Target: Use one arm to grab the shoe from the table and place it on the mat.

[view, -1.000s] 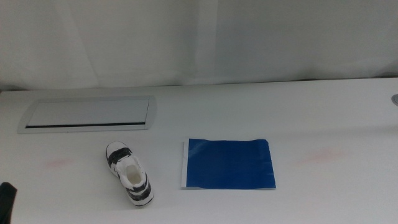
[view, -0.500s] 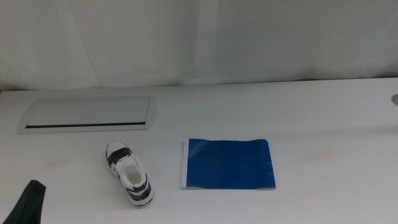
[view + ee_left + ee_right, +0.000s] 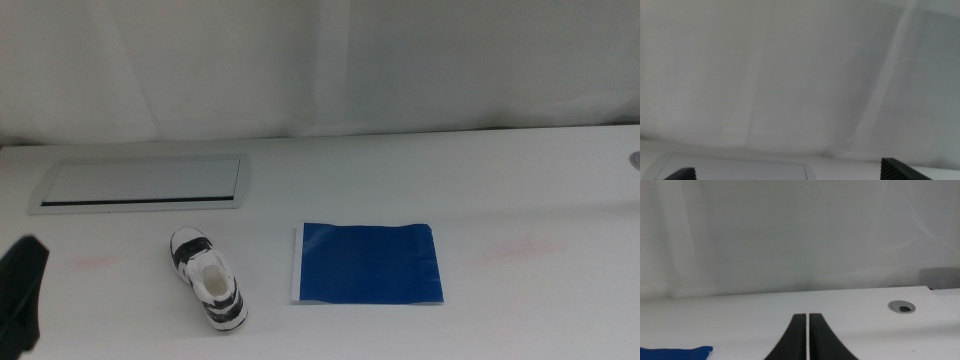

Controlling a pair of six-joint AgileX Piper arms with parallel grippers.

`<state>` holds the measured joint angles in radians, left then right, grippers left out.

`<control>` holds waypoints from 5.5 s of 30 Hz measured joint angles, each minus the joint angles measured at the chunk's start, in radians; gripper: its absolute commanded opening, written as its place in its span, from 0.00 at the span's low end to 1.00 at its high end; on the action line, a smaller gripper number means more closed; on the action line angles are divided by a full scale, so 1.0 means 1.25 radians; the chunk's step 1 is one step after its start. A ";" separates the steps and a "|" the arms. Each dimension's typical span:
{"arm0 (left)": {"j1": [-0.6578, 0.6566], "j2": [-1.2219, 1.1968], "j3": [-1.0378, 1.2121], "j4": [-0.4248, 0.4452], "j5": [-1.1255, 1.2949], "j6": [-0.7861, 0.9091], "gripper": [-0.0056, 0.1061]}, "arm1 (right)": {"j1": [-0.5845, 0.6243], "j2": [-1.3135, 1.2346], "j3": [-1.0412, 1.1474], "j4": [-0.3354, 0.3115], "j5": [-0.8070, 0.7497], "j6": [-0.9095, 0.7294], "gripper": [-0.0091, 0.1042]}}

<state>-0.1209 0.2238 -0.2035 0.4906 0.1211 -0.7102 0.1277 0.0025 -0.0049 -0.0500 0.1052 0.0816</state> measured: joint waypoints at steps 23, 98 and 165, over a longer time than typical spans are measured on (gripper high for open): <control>-0.182 0.670 -0.492 -0.162 0.295 0.006 0.85 | 0.000 0.000 0.000 0.000 0.000 0.002 0.06; -0.281 1.311 -0.692 -0.116 0.476 -0.493 0.02 | 0.000 0.000 0.000 0.000 0.000 0.000 0.06; -0.508 1.481 -1.218 -0.343 0.796 -1.029 0.02 | 0.000 0.000 0.000 0.000 0.000 0.001 0.06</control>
<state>-0.7558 2.0745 -1.7265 0.0619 1.1166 -1.9967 0.1277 0.0025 -0.0049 -0.0500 0.1052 0.0827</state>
